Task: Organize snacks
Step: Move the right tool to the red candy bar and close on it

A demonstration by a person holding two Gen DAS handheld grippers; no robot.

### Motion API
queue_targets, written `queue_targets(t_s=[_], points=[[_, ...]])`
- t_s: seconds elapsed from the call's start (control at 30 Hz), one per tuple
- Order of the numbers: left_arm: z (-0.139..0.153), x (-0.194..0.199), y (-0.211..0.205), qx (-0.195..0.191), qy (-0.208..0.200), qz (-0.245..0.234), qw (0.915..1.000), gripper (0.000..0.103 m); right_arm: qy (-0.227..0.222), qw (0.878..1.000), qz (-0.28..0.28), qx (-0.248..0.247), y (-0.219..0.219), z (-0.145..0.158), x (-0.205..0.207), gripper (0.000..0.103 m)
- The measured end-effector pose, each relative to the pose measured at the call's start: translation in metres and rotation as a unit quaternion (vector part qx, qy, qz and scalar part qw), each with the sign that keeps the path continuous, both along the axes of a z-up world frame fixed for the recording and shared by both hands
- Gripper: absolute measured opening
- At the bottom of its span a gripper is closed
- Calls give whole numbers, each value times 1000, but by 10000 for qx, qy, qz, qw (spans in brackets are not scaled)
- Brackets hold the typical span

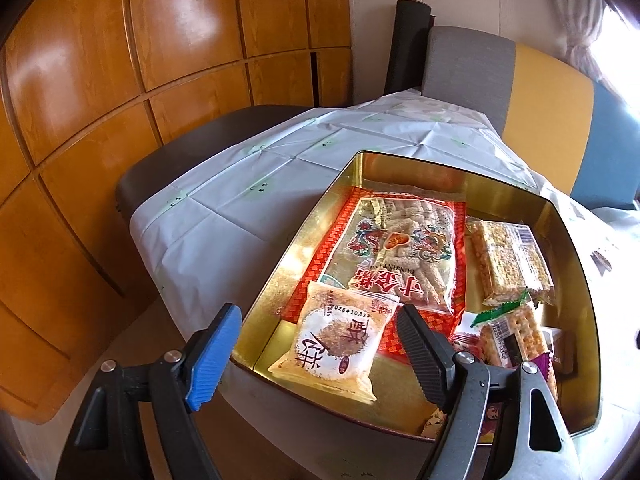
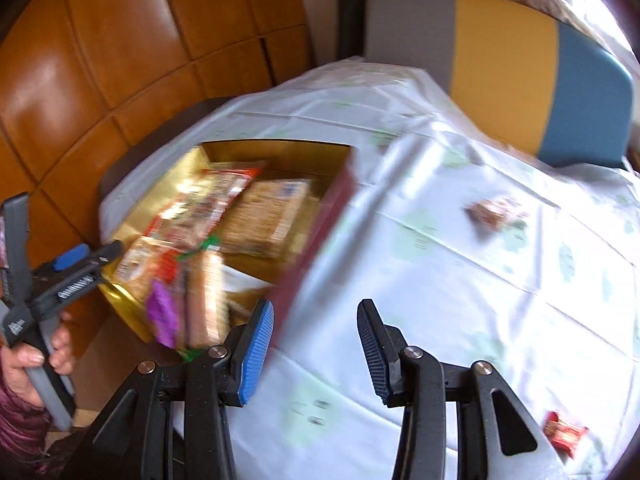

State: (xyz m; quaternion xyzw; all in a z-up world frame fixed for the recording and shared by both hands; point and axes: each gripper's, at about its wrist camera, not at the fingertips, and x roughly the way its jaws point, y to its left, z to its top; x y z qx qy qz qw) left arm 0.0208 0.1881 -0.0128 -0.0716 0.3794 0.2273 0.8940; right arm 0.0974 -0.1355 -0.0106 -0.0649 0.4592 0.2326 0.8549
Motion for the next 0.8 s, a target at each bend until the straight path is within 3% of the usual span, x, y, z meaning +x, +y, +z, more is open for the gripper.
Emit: queue_targets(t_s=[0.53,0.8], points=[[6,2,-24,173,25,-303,9994,80,81,9907,-1250,-537,-131,0,11,44],[17,6,-41,322,-33,-505,9982,80,243,9729,-2170,-768,-198,-3,19,44]])
